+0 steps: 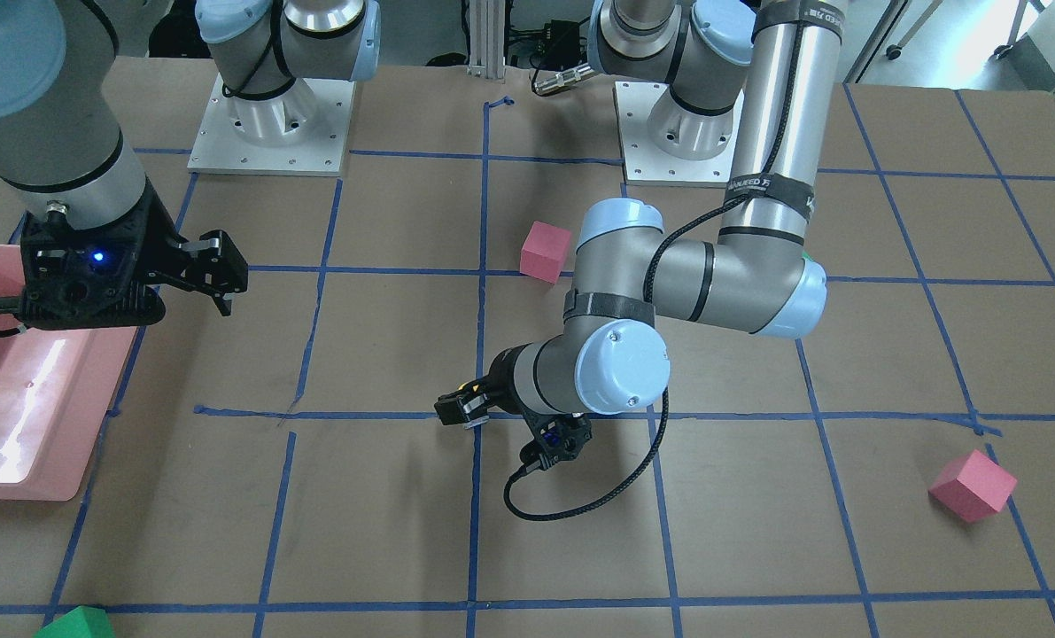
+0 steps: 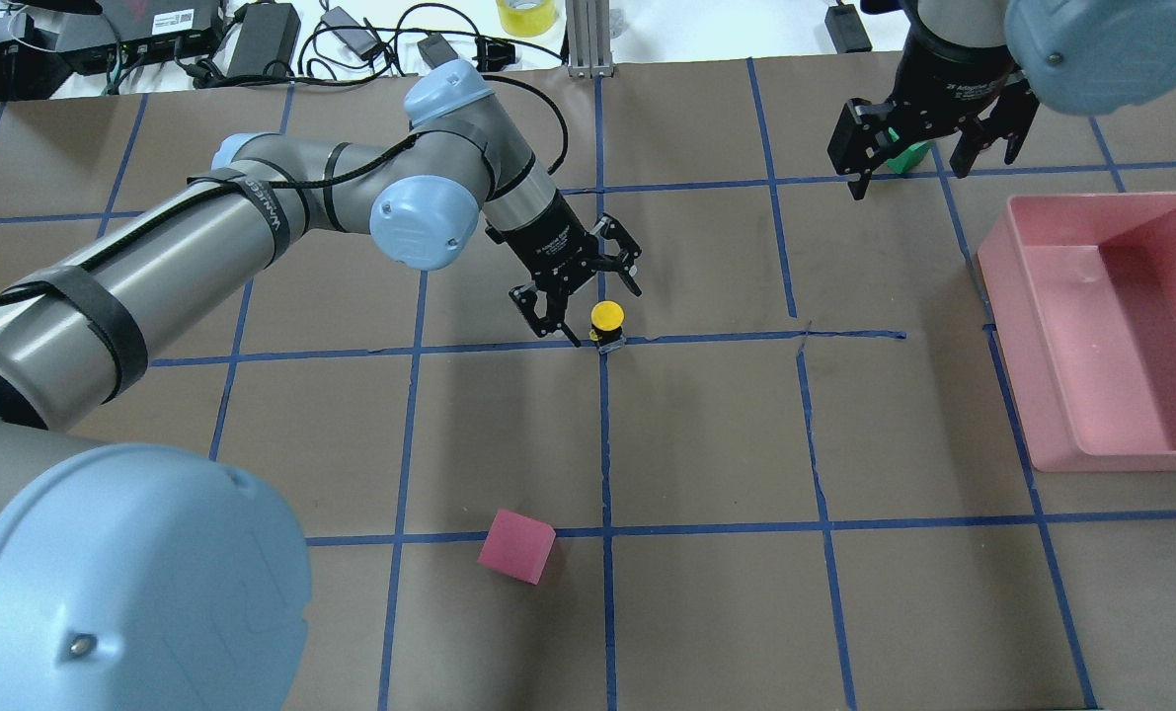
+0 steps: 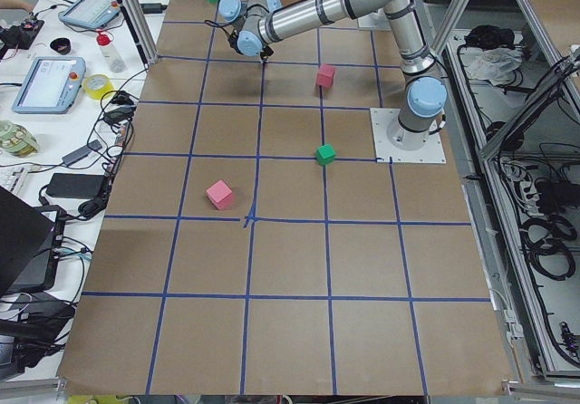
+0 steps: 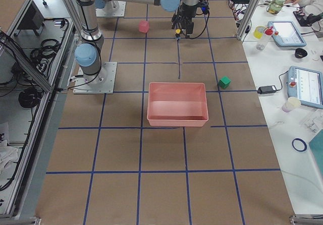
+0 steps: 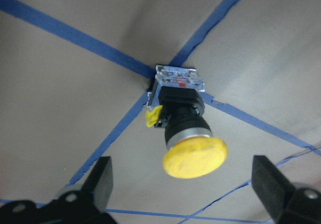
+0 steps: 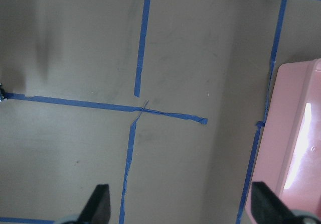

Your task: Align button upright

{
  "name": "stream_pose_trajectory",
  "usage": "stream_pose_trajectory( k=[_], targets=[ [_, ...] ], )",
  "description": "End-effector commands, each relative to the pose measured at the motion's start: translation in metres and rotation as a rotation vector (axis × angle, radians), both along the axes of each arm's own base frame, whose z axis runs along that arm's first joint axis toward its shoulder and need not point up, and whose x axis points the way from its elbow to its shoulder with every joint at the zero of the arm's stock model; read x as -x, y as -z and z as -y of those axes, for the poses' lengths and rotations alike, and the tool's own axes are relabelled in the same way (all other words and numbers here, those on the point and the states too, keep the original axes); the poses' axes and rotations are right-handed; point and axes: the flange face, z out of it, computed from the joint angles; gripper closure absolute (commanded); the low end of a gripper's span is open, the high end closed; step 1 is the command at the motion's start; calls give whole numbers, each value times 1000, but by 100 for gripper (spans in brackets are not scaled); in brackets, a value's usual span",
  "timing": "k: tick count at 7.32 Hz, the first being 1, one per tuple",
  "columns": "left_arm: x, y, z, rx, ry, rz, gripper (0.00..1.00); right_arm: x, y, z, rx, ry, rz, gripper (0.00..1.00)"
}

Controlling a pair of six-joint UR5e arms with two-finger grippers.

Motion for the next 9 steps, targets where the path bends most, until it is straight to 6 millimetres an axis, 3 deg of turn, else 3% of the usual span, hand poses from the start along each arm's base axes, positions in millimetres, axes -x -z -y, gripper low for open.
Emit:
stream_pose_trajectory(
  k=[1,3,6,7,9],
  targets=[
    [-44,-63,11,97,-68,-16,0,-7,-12,-7,19,-8,33,0],
    [-55,-126,-12,149,-25,-3,0,-9,-17,-6,26,-4,68,0],
    [-85,-210,-83,285,326,179,0,-21,-32,-23,48,41,81,0],
    [-104,-231,-101,322,539,281,0,-25,-35,-25,51,32,85,0],
    [-129,-251,-105,408,751,369,0,-27,-40,-29,62,28,87,0]
  ],
)
